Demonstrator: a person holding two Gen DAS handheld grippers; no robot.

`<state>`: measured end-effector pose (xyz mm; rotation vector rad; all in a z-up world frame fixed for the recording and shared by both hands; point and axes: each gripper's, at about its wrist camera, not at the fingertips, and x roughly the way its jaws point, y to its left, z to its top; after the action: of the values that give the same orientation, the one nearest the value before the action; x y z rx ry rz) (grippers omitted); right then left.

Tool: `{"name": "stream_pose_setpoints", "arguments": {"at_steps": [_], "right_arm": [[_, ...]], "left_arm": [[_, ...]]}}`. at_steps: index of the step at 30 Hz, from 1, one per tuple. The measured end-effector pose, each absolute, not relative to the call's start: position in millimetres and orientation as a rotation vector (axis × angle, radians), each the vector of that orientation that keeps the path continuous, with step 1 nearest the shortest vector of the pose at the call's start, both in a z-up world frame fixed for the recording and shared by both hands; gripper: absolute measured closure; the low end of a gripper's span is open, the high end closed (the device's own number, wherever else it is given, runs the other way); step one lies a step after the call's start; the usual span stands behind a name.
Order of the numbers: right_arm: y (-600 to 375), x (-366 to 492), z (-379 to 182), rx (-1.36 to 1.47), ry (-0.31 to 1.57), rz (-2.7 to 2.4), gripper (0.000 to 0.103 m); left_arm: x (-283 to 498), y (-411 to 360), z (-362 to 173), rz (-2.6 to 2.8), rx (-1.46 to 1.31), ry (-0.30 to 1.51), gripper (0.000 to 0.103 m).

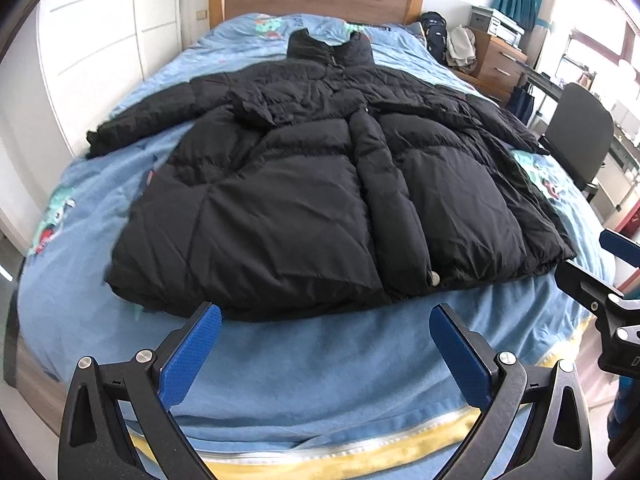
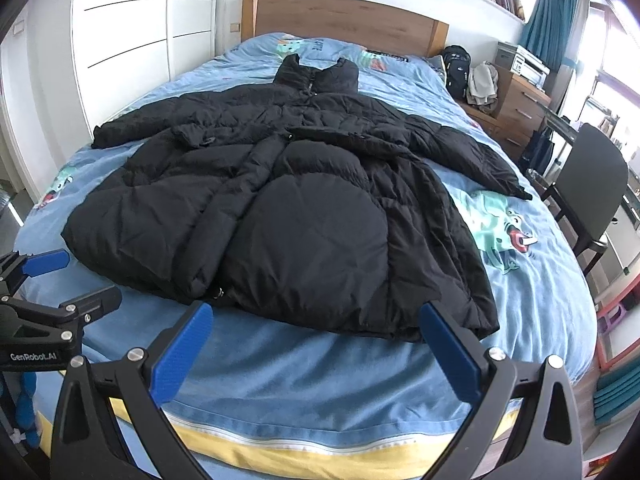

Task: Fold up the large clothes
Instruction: 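Move both grippers toward the hem of the black puffer jacket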

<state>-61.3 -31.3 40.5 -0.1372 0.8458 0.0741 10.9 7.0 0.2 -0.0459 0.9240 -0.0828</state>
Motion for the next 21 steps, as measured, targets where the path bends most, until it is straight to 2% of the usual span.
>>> {"name": "stream_pose_setpoints", "arguments": {"at_steps": [21], "right_arm": [[-43,-30,61,-0.078,0.902,0.077,0.0]], "left_arm": [[41,21,22,-0.027,-0.055,0.884,0.001]]}}
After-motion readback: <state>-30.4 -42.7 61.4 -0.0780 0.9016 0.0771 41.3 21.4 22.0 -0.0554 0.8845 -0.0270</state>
